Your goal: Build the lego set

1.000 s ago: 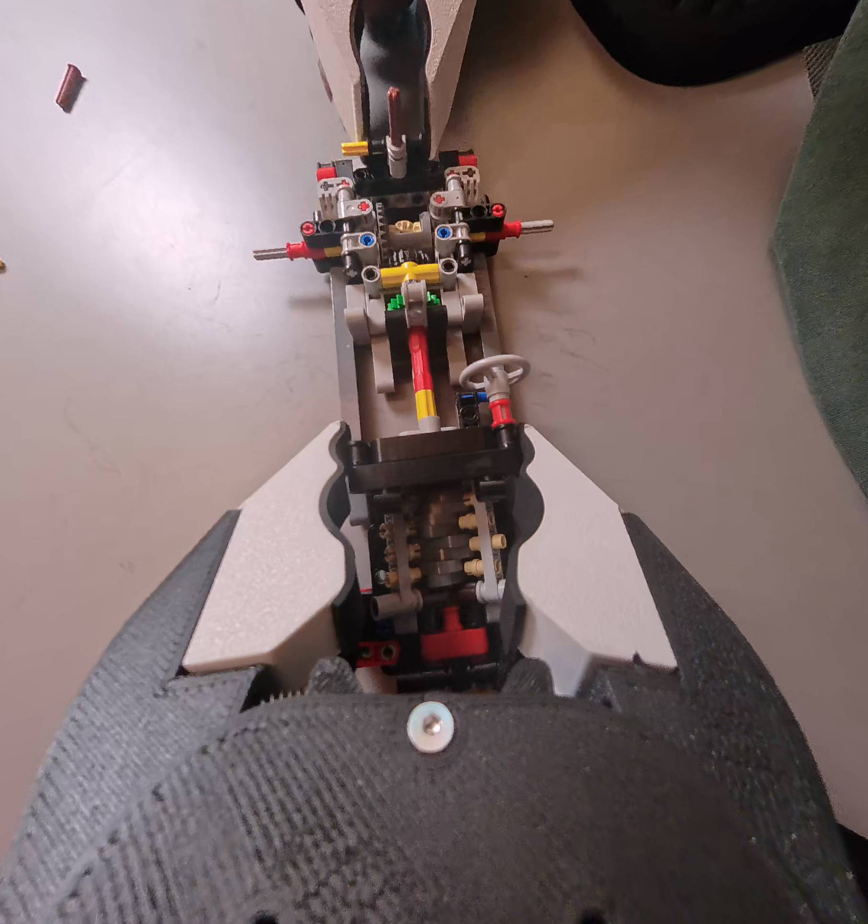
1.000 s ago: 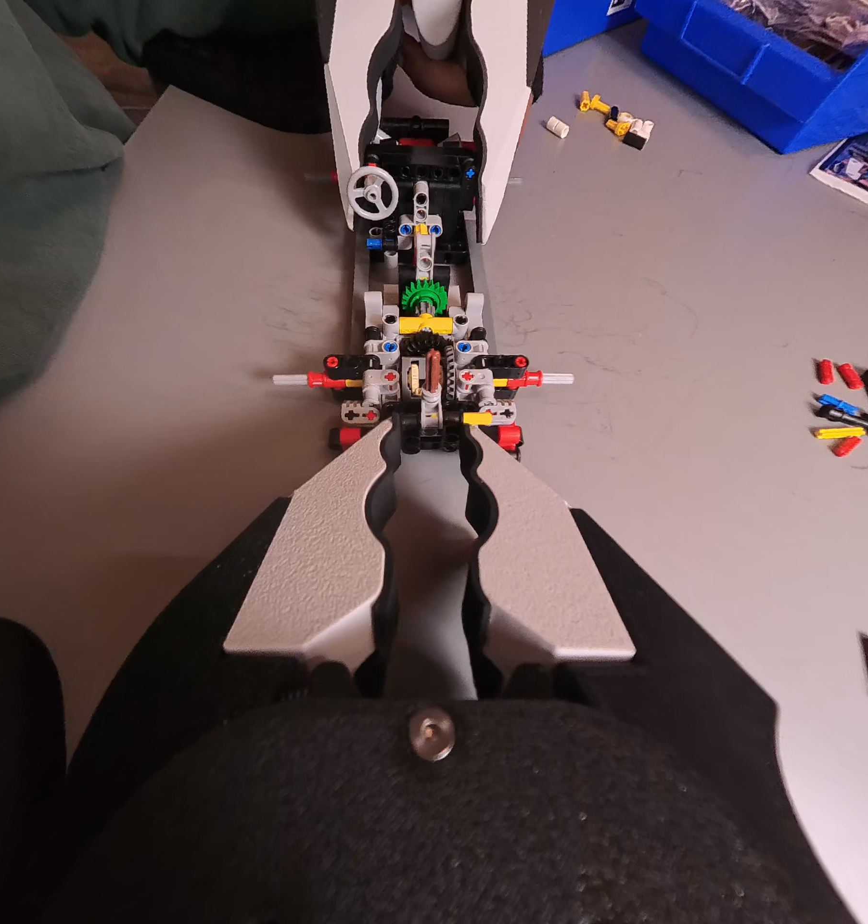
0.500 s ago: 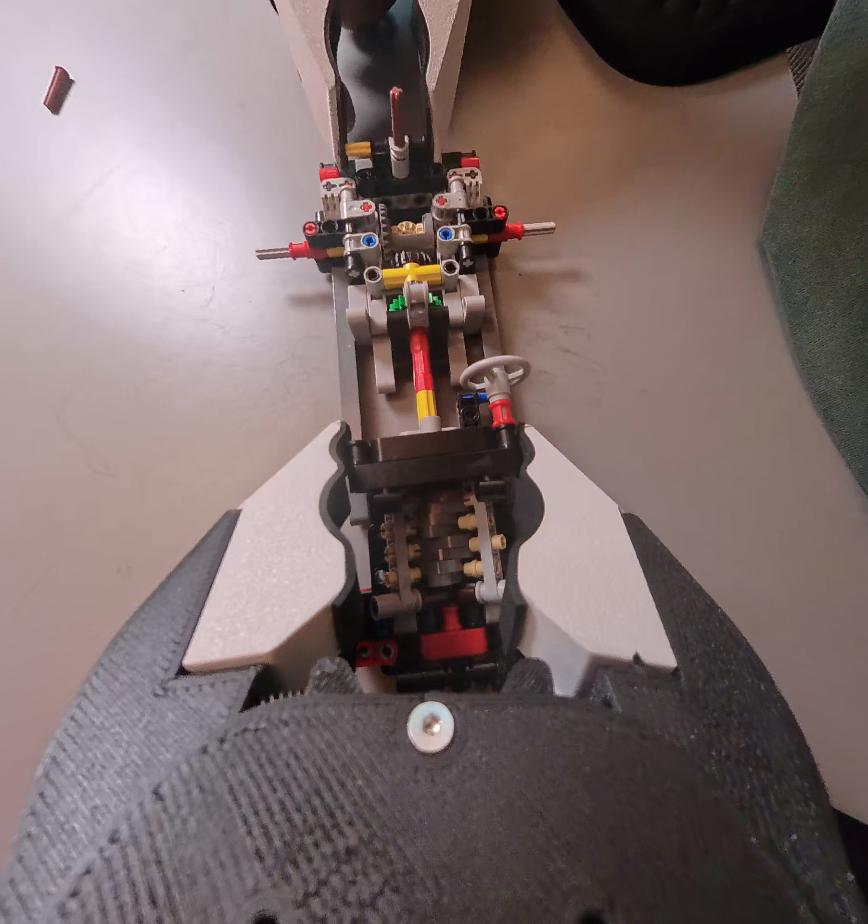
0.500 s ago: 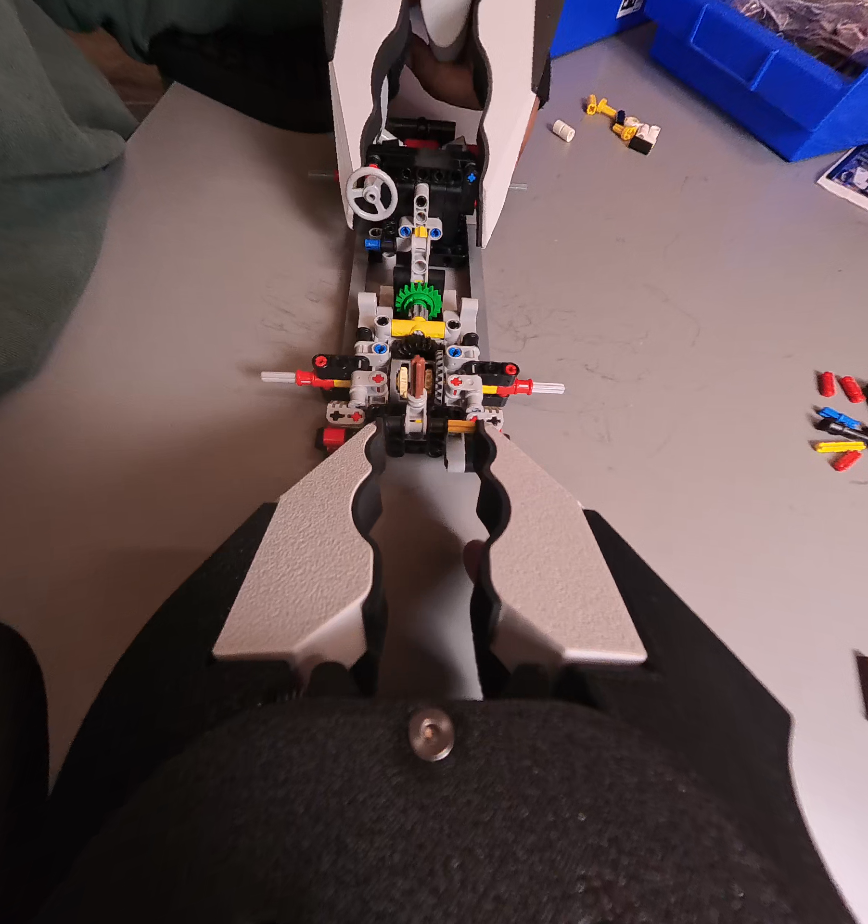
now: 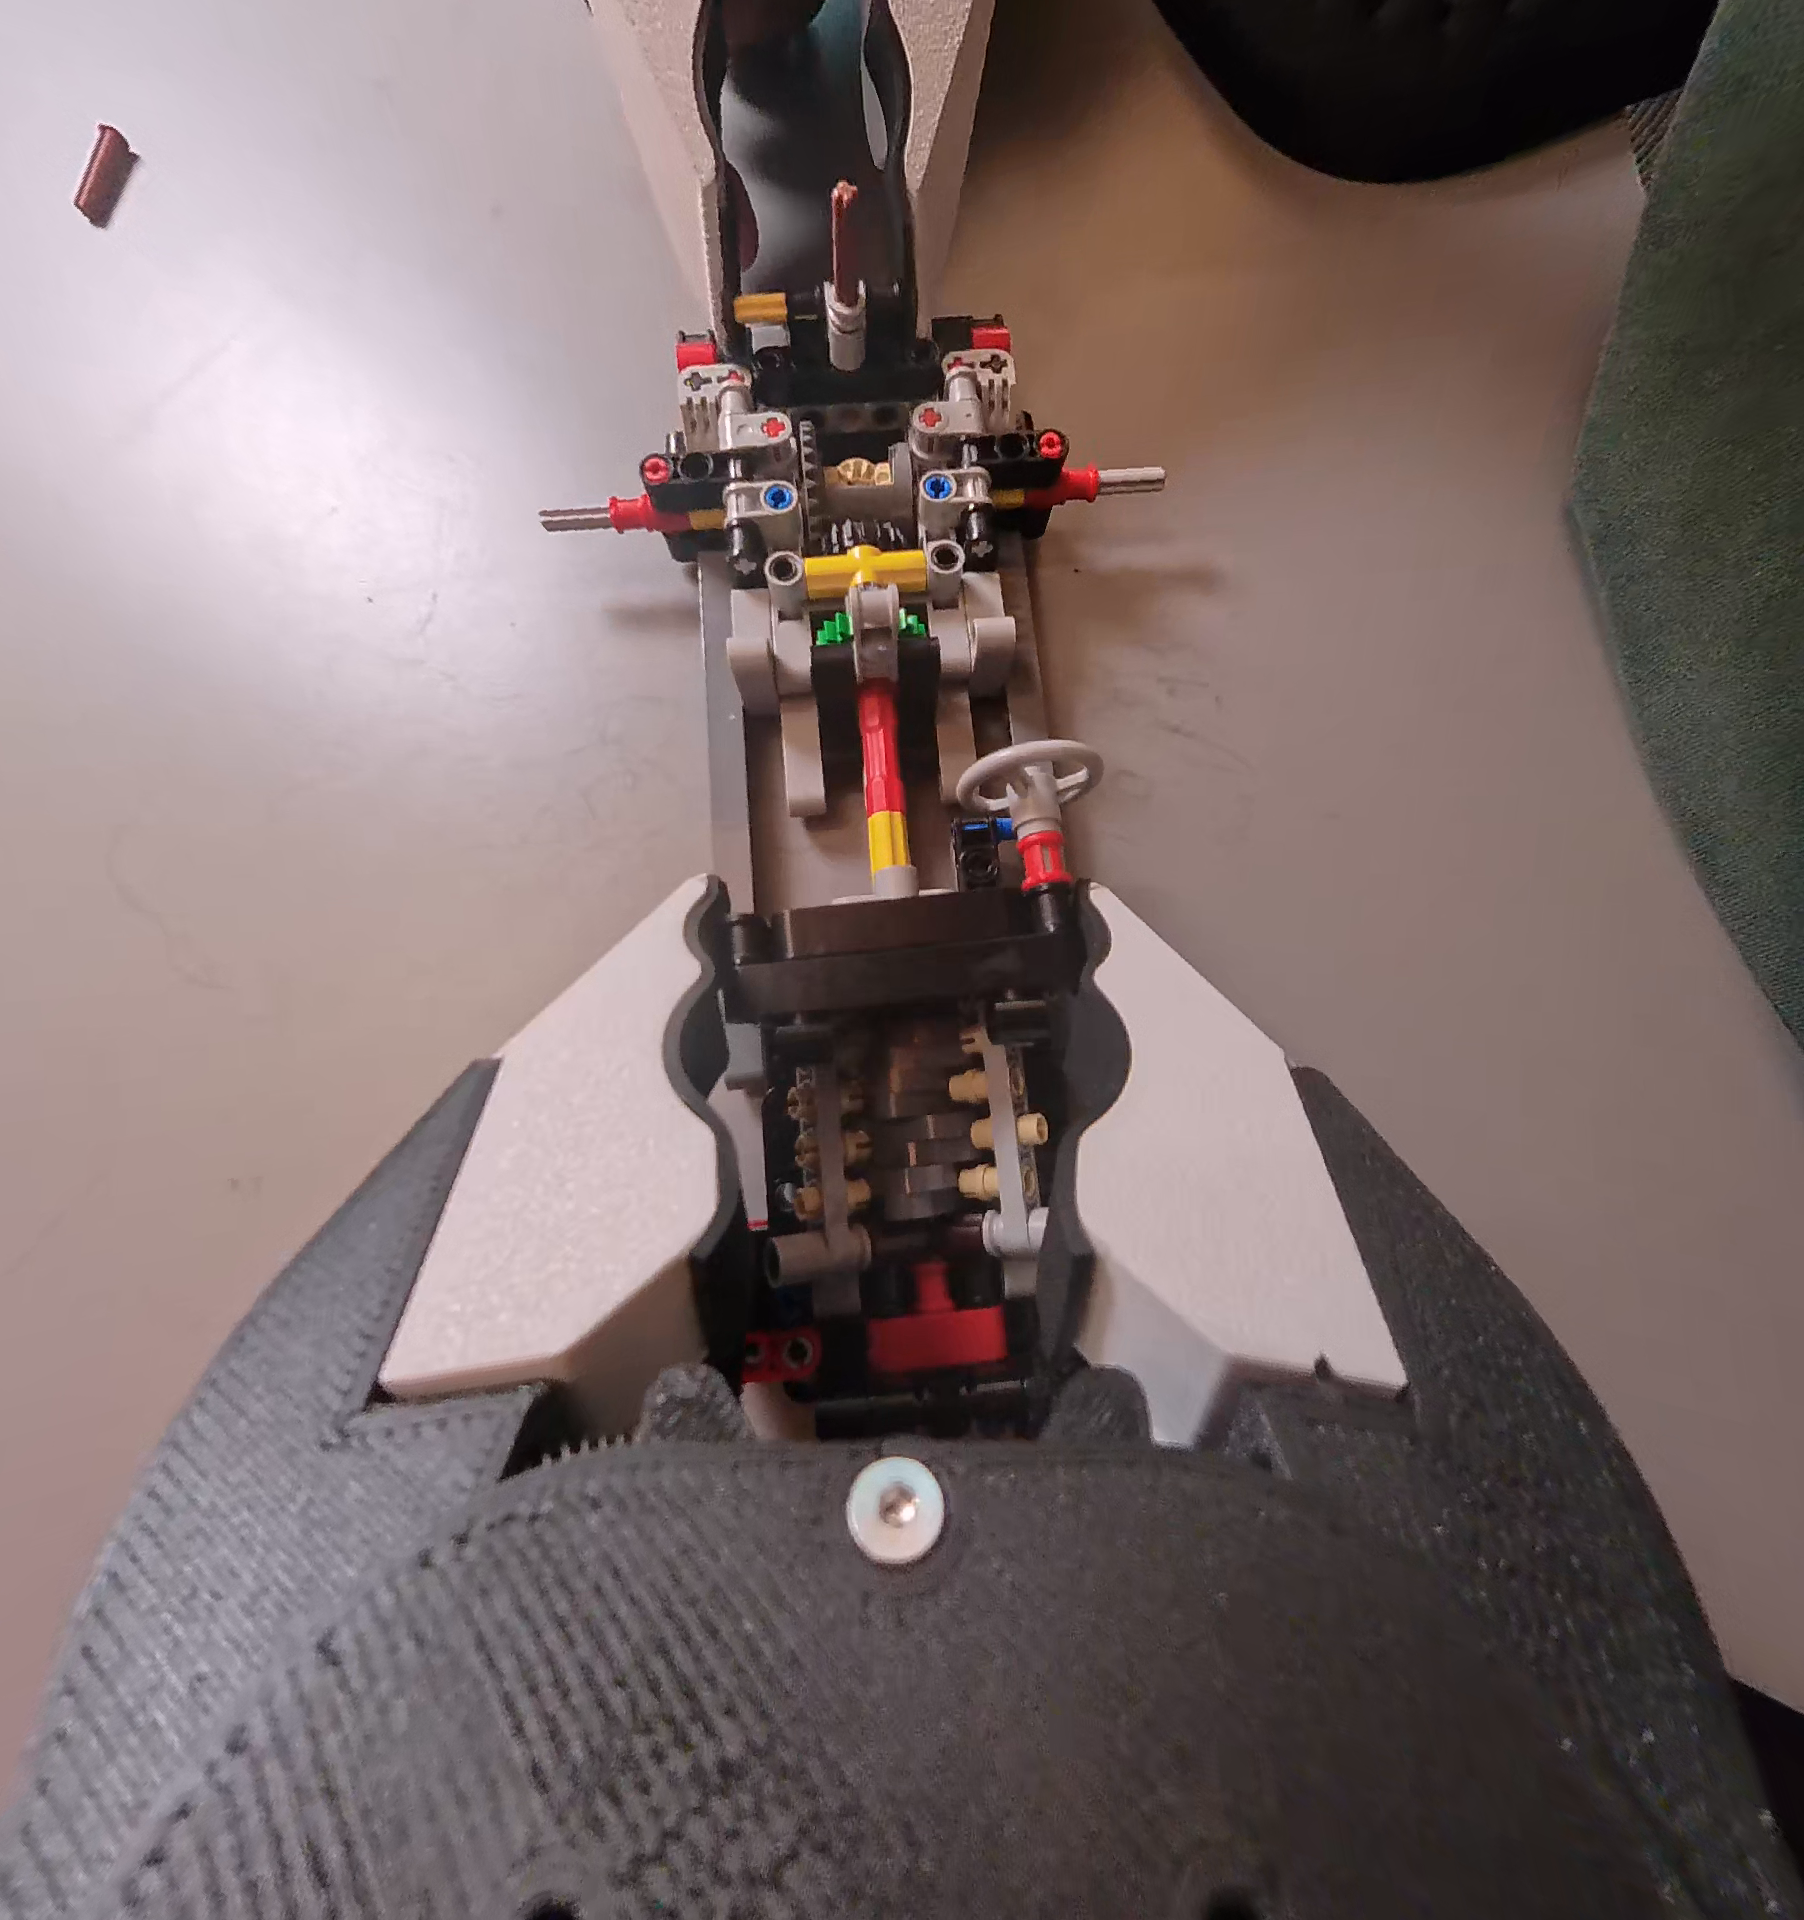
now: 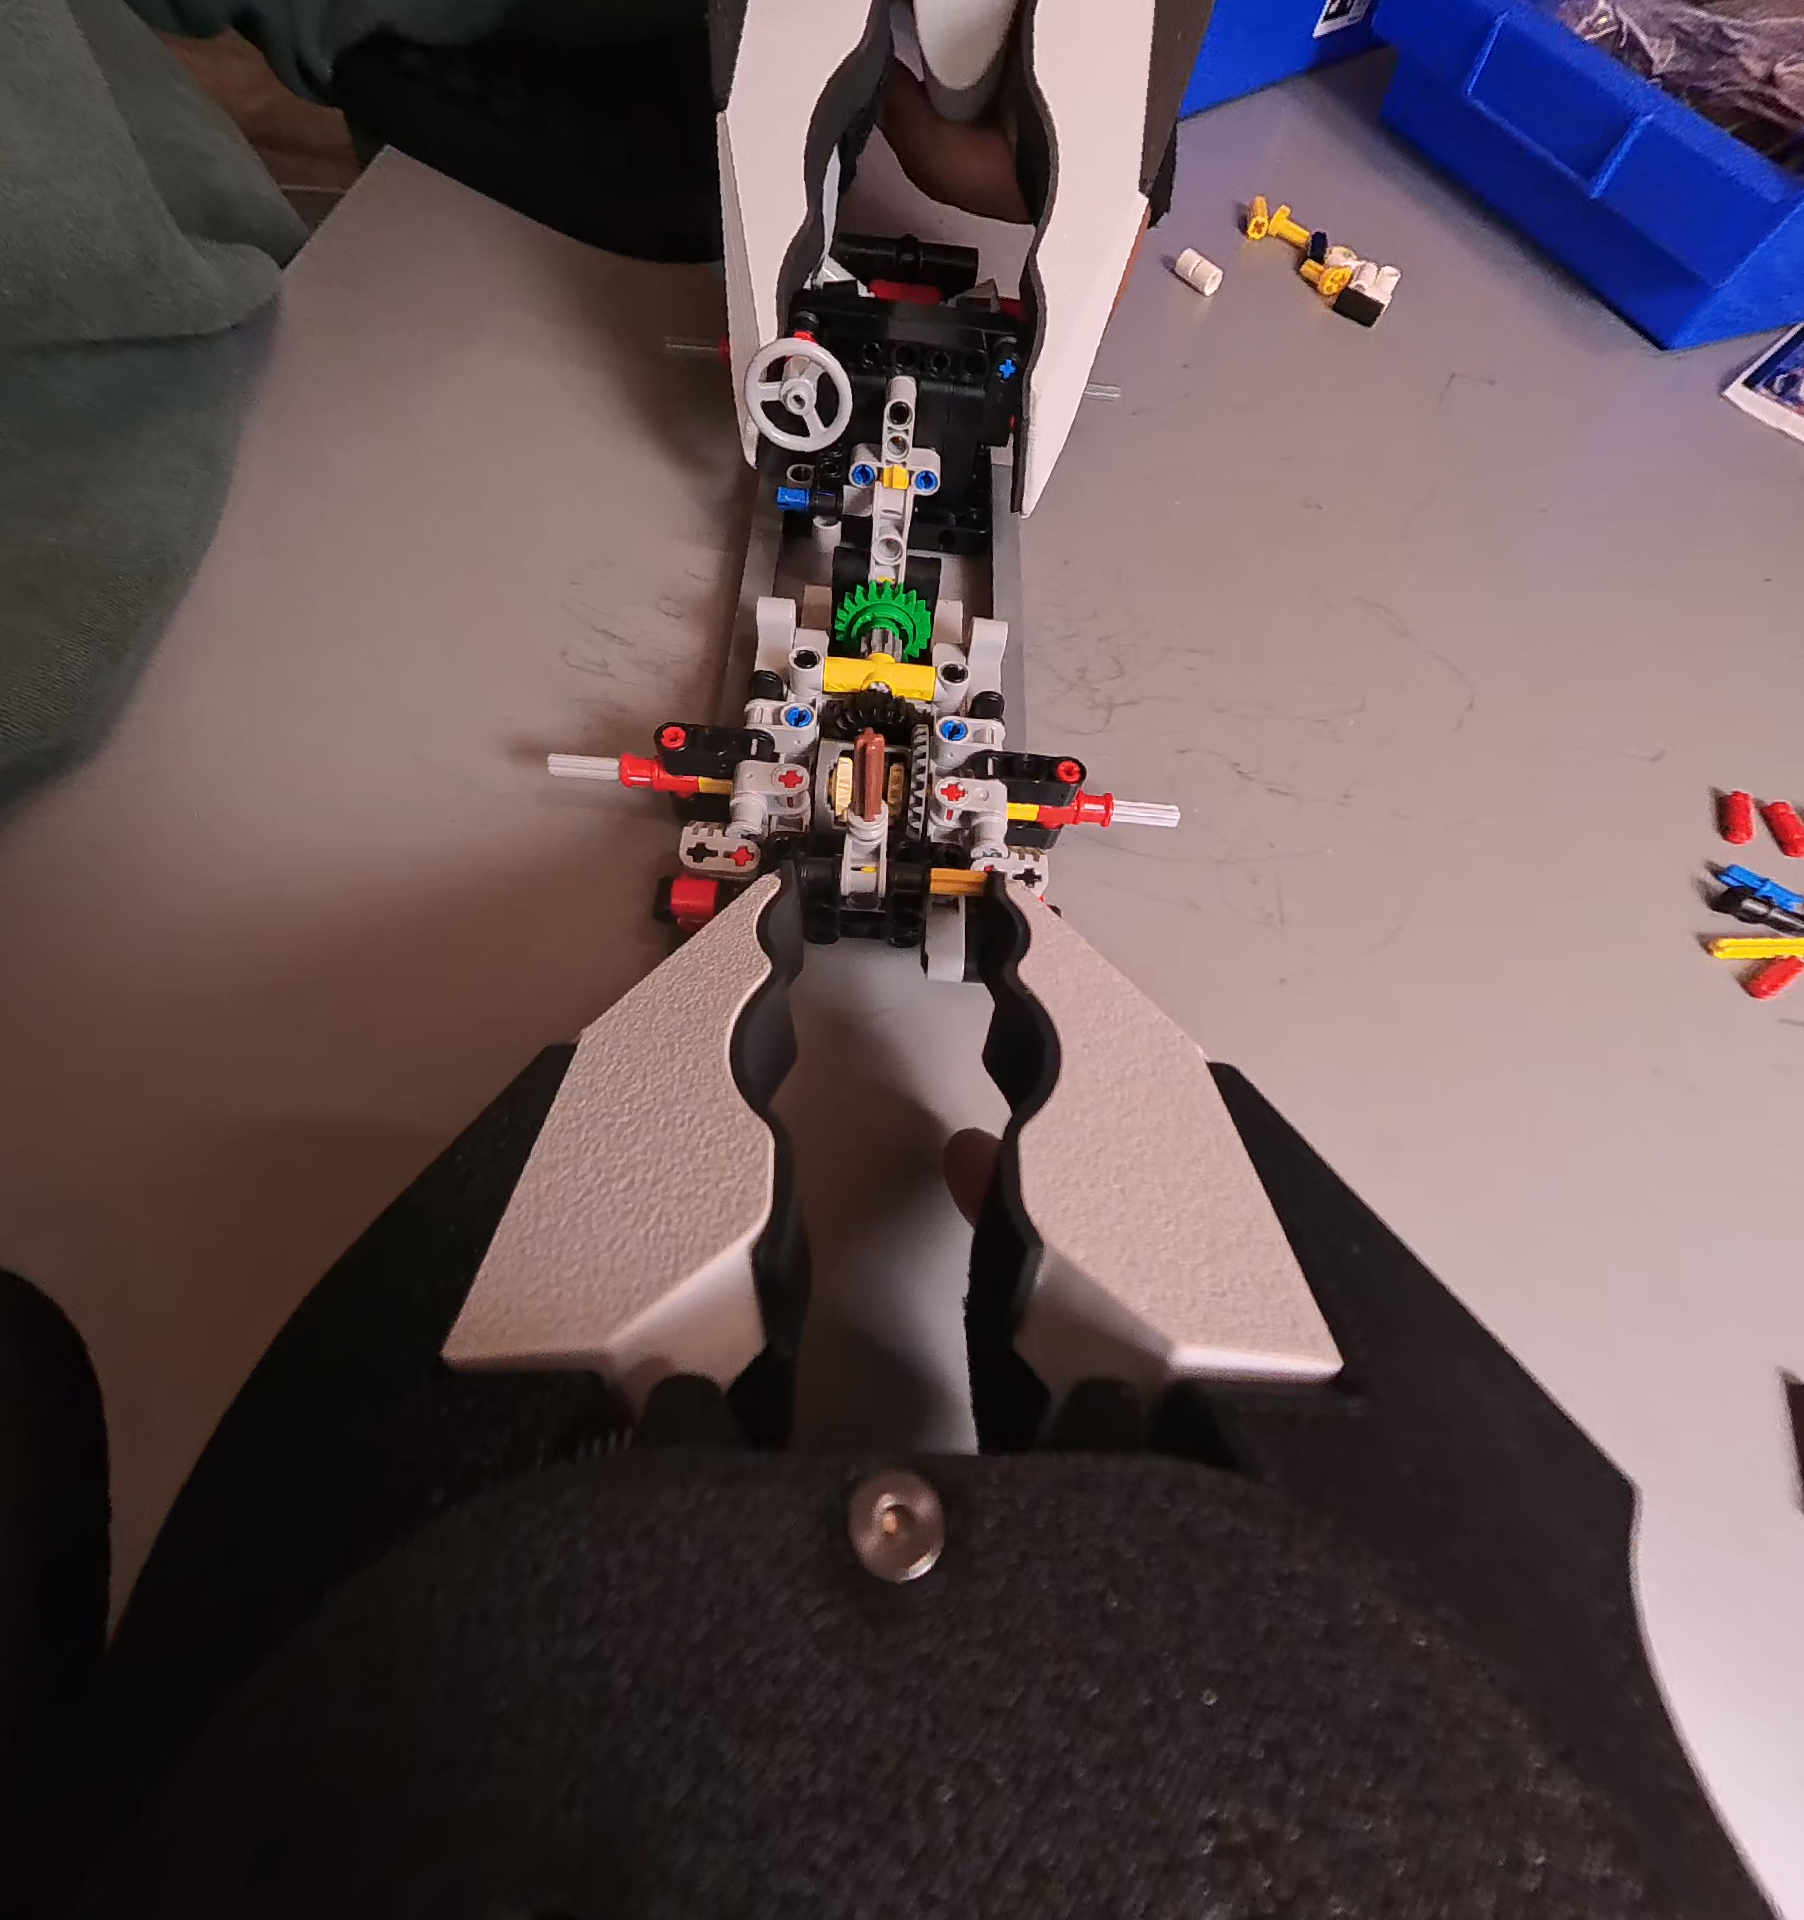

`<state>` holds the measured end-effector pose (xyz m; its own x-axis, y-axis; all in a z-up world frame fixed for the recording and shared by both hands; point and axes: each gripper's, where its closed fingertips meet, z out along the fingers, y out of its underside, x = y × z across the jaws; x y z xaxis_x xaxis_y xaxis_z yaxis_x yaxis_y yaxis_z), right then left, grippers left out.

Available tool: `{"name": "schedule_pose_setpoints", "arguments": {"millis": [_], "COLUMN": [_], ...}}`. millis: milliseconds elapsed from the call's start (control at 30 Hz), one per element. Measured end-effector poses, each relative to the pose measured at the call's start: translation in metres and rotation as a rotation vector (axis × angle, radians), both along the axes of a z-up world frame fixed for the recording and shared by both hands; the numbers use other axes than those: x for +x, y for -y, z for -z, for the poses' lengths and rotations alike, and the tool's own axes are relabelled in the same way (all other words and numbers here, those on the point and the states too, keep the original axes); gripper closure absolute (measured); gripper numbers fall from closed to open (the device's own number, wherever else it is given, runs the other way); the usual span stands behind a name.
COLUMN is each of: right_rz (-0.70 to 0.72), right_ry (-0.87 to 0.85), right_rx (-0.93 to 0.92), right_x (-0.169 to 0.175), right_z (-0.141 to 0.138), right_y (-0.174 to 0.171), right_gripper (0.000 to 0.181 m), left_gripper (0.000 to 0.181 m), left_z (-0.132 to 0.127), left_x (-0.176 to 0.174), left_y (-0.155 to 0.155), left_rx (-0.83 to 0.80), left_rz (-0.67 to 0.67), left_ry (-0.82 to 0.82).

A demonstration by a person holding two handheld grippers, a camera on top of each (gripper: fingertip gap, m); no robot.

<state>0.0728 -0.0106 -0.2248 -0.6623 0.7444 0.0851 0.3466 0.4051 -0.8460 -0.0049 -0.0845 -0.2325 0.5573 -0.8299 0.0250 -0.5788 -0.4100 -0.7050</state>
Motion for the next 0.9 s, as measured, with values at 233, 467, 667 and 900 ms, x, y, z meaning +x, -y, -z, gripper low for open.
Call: {"name": "schedule_pose_setpoints", "arguments": {"millis": [233,467,667,900], "right_rz": [0.000,0.023,0.020,0.042], "right_ry": [-0.004,-0.017,-0.044,-0.037], "right_rx": [0.006,0.006,-0.033,-0.029], "right_x": [0.0007,-0.0017,-0.0032,-0.0059], "right_z": [0.0000,-0.0009,-0.0080,-0.0066], "right_y": [0.0002,-0.0010,0.0043,0.0021], "right_gripper": [0.150,0.149,0.142,0.144], "left_gripper": [0.118,0.118,0.118,0.118], "left_z": [-0.0003,-0.0015,-0.0021,-0.0028], "left_x": [0.0005,-0.0005,-0.0012,-0.0013], "left_y": [0.0009,0.0015,0.0016,0.0016], "left_rx": [0.002,0.003,0.010,0.010], "left_rz": [0.001,-0.008,-0.012,-0.018], "left_ry": [-0.001,0.009,0.011,0.014]}}
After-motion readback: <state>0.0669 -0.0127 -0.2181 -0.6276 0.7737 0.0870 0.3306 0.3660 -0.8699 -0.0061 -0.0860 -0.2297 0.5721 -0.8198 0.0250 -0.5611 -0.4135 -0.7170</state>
